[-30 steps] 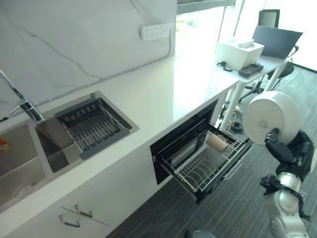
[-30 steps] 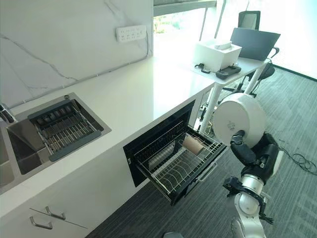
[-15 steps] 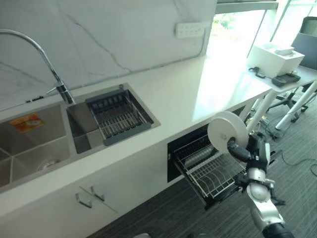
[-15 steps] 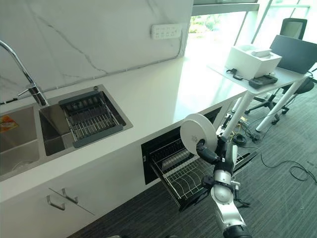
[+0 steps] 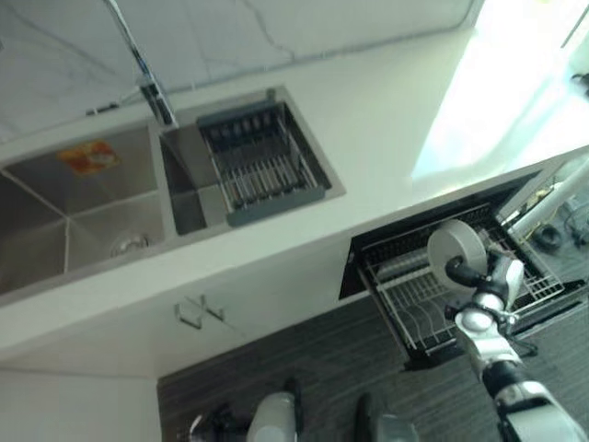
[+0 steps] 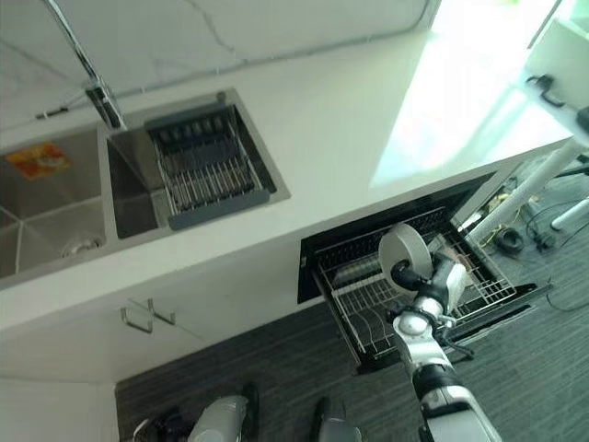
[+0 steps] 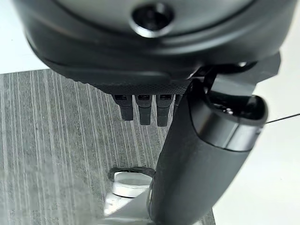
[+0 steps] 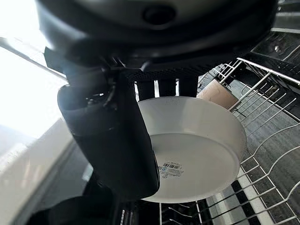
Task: Place the dishes in the dishwasher.
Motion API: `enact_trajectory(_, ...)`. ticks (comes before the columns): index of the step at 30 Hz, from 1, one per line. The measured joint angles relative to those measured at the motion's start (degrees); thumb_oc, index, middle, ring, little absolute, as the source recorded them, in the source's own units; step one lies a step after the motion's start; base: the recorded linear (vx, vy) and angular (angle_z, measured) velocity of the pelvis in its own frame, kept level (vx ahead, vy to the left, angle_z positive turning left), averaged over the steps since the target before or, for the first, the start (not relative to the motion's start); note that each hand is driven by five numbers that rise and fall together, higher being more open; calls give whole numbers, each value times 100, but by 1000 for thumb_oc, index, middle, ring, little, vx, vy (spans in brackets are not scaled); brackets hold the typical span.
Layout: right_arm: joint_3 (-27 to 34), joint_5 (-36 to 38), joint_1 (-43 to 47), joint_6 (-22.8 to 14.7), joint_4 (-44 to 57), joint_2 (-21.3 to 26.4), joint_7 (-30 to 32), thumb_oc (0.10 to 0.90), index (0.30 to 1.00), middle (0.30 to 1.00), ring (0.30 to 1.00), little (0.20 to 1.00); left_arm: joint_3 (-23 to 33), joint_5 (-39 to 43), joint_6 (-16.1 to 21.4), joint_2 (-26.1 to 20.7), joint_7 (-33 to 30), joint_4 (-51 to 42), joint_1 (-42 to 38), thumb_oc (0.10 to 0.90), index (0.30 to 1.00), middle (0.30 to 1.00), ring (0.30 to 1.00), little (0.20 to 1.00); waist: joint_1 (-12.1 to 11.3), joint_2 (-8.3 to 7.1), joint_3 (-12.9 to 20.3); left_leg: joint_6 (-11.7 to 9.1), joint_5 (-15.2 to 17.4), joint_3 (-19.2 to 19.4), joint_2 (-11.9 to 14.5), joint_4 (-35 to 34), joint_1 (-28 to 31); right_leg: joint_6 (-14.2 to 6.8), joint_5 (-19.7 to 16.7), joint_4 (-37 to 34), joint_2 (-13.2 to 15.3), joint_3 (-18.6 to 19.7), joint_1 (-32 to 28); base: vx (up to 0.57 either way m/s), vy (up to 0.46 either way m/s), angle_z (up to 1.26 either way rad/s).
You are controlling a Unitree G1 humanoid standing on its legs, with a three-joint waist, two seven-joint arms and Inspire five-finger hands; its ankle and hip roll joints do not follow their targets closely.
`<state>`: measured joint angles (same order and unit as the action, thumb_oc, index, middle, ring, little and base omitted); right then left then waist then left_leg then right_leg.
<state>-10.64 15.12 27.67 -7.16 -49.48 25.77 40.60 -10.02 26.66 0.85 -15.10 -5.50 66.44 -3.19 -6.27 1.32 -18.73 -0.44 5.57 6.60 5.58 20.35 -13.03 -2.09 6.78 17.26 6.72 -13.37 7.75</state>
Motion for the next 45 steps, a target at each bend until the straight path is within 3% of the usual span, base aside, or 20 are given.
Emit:
enact_trajectory(4,-172,-122,62,-5,-239,-31,331,400,300,300,300,300,6,1,5,-48,-2,41,-47,800,900,900,900,900,-161,-28,-314,7,4,-88,-12,36,-93,6,1,-28,7,-96,-6,-8,-9,13)
enact_trajectory(11,-363,-1226,483,662,-767,24,1185,400,300,300,300,300,-174,15,172,-229,105,148,-128,800,900,900,900,900,-197,81,-522,56,-28,-131,-94,26,-162,-31,-23,-37,67,-125,51,-64,-27,3)
enact_trajectory(17,-851,-1678,1608,1403,-1168,553,2172,400,300,300,300,300,-610,251,339,-236,128,-76,-681,800,900,900,900,900,-220,440,-1097,138,-229,-158,-167,74,-706,-22,-200,60,110,-111,617,-145,5,2)
enact_trajectory(20,-883,-1678,1702,1656,-1249,630,2411,400,300,300,300,300,-682,431,429,-203,117,-100,-718,800,900,900,900,900,-219,578,-1171,200,-269,-138,-268,69,-854,-48,-200,187,204,-85,825,-136,46,3)
enact_trajectory(25,-755,-1433,1787,1856,-1707,620,2526,400,300,300,300,300,-834,478,521,-209,109,-178,-733,800,900,900,900,900,-265,638,-1185,337,-359,-90,-451,22,-1029,-117,-148,461,409,17,1155,-132,33,5)
enact_trajectory(31,-632,-1228,2198,1750,-2109,658,2553,400,300,300,300,300,-832,642,555,-214,119,-325,-734,800,900,900,900,900,-319,642,-1183,369,-526,-94,-603,-72,-1325,-127,-112,719,583,75,1584,-83,17,9)
enact_trajectory(33,-641,-1199,2223,1701,-2107,656,2552,800,900,900,900,900,-834,644,548,-214,120,-329,-707,800,900,900,900,900,-342,650,-1178,362,-590,-139,-630,-110,-1399,-130,-114,767,574,117,1674,-59,43,11)
enact_trajectory(34,-644,-1160,2252,1630,-2102,651,2543,800,900,900,900,900,-837,644,548,-214,123,-346,-688,800,900,900,900,900,-346,651,-1178,361,-621,-142,-644,-134,-1428,-130,-114,791,583,129,1728,-41,47,9)
enact_trajectory(37,-667,-902,2285,1195,-2097,451,2069,800,900,900,900,900,-832,643,550,-214,135,-346,-630,800,900,900,900,900,-339,668,-1167,367,-679,-174,-669,-172,-1483,-124,-117,803,575,160,1790,-32,40,6)
enact_trajectory(39,-750,-346,2309,960,-2097,394,851,800,900,900,900,900,-788,641,558,-217,163,-423,-618,800,900,900,900,900,-337,668,-1167,364,-680,-192,-667,-168,-1482,-122,-119,792,566,157,1777,-6,-5,2)
enact_trajectory(40,-841,228,2316,657,-2104,418,130,800,900,900,900,900,-718,637,541,-225,232,-435,-630,800,900,900,900,900,-316,667,-1167,365,-681,-210,-659,-156,-1479,-115,-124,780,547,157,1752,-3,-23,5)
enact_trajectory(42,-958,518,2319,277,-2060,830,-1563,800,900,900,900,900,-544,626,489,-254,343,-478,-692,800,900,900,900,900,-227,661,-1170,364,-681,-238,-654,-149,-1419,-101,-133,753,522,163,1664,45,-59,4)
enact_trajectory(45,-1638,590,2380,320,-2085,1081,-3542,800,900,900,900,900,-535,564,321,-434,385,-586,-767,800,900,900,900,900,-164,645,-1171,313,-638,-250,-592,-175,-1132,-98,-124,714,482,161,1351,68,-88,-4)
